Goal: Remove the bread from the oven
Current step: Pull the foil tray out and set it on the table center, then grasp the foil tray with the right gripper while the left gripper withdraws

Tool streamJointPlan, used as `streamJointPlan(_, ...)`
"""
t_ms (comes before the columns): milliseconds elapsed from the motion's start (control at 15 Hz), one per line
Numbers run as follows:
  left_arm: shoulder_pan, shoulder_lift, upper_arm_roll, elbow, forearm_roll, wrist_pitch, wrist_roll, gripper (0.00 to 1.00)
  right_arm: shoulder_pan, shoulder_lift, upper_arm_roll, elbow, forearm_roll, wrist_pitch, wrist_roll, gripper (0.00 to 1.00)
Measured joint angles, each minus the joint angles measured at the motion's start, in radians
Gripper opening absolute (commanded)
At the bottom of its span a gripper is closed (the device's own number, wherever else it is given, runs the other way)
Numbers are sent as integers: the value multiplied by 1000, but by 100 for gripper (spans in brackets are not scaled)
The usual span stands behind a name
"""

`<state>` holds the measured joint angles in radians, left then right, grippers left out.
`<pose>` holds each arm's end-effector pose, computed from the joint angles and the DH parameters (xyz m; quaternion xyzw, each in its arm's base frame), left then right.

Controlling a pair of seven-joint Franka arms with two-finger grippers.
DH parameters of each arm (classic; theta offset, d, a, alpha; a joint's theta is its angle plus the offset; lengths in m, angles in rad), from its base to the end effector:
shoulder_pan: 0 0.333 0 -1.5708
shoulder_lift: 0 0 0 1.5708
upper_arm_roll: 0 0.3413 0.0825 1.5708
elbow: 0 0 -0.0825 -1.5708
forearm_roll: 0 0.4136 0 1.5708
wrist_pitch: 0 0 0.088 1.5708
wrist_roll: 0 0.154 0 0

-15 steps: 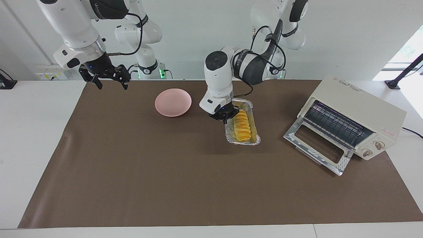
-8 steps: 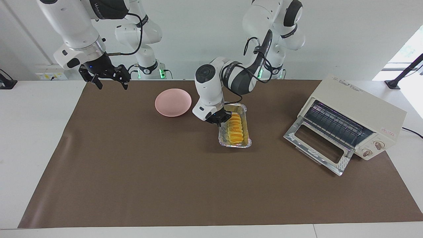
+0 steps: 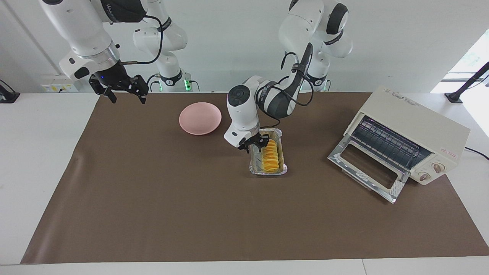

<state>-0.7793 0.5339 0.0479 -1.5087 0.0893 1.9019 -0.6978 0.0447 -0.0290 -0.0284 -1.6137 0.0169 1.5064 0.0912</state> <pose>0.5374 -0.4738 0.3065 -0.9954 0.0366 0.0178 0.0863 0.5628 0.0117 0.5929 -0.9985 0.0372 0.0396 0.0067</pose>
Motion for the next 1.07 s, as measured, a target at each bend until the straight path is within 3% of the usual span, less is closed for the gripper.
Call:
streamJointPlan(267,66,-31,23,28,0,-22,-3,100,-4,-7,12,-53,0,83,-23,100)
streamJointPlan(533,300,-206,26,43,-19,-164,101,100,69,14,49,-141,2,240,-4,100)
streamJointPlan(733,452,-339,27,38,-45,-295,252,100,198,109,56,-164,3,390,56,100)
streamJointPlan(1067,551,-404,25,34,-46,-435,352,100,365,273,59,-151,20,585,256,100)
